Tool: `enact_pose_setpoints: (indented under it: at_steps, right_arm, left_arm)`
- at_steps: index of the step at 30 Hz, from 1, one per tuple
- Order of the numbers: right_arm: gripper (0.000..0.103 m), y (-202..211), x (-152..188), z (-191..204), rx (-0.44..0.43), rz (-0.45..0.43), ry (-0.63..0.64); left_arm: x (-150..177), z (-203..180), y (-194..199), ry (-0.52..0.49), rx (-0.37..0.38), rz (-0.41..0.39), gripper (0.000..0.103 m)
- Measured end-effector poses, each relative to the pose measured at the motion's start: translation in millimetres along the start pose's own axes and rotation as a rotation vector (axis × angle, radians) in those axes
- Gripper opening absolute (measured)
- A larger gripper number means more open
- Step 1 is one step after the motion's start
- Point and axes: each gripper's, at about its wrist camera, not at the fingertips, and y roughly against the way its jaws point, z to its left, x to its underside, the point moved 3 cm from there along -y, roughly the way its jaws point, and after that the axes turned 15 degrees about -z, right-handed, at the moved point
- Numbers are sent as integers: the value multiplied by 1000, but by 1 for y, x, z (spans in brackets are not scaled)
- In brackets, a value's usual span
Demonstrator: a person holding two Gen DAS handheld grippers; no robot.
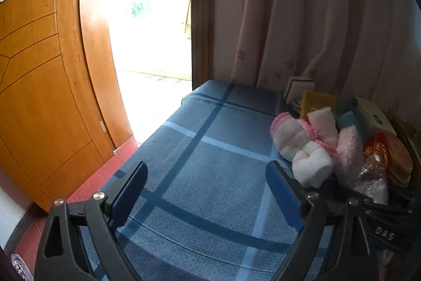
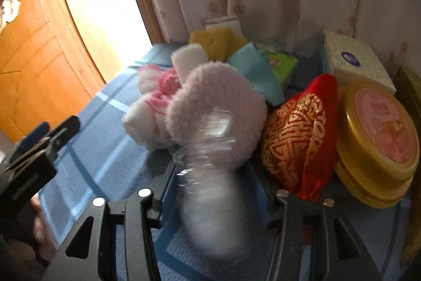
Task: Organize soft objects
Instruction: 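Grasp the bagged pink pom-pom with the right tool while the left tool approaches it, then grasp the pink fluffy pom-pom with the left tool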
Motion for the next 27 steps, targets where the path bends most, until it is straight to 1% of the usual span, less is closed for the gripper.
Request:
enact_pose_setpoints:
  at_steps: [1, 2, 4, 8, 10, 14, 16, 17, 20, 21, 22, 24, 27]
  right_arm:
    - [32, 3, 1, 2, -14, -2, 12]
    - [29, 7, 2, 4, -22, -5, 27]
    - [29, 21, 4, 6, -57, -35, 36]
    - [29, 49, 8, 3, -134, -91, 14]
    - [29, 64, 12, -1, -154, -96, -2]
    - [29, 77, 21, -11, -176, -67, -28]
    - [29, 88, 23, -18, -159, -95, -35]
    - [29, 89, 23, -20, -146, -114, -39]
    - [29, 113, 15, -37, -81, -206, -59]
    - [29, 125, 12, -42, -31, -251, -45]
    - [29, 132, 9, -47, 13, -285, -29]
    - [29, 142, 7, -54, 59, -319, -22]
    - [29, 158, 7, -74, 81, -349, -71]
  left_arm:
    - [-1, 1, 0, 7, 0, -1, 92]
    - [-1, 2, -1, 13, 2, 1, 92]
    - [-1, 1, -3, 20, 10, 11, 92]
    - [-1, -10, -2, 19, 37, 15, 92]
    - [-1, -15, -1, 16, 54, 11, 92]
    - [-3, -25, 4, -4, 81, 3, 92]
    - [-4, -30, 7, -10, 95, -6, 92]
    - [-5, -33, 9, -10, 114, -9, 92]
    - [-7, -52, 14, -16, 204, -10, 92]
    - [-9, -61, 14, -28, 237, -9, 92]
    - [-9, -73, 14, -46, 274, -8, 90]
    - [-12, -90, 10, -83, 312, 7, 83]
    - [-18, -118, 5, -142, 370, 6, 76]
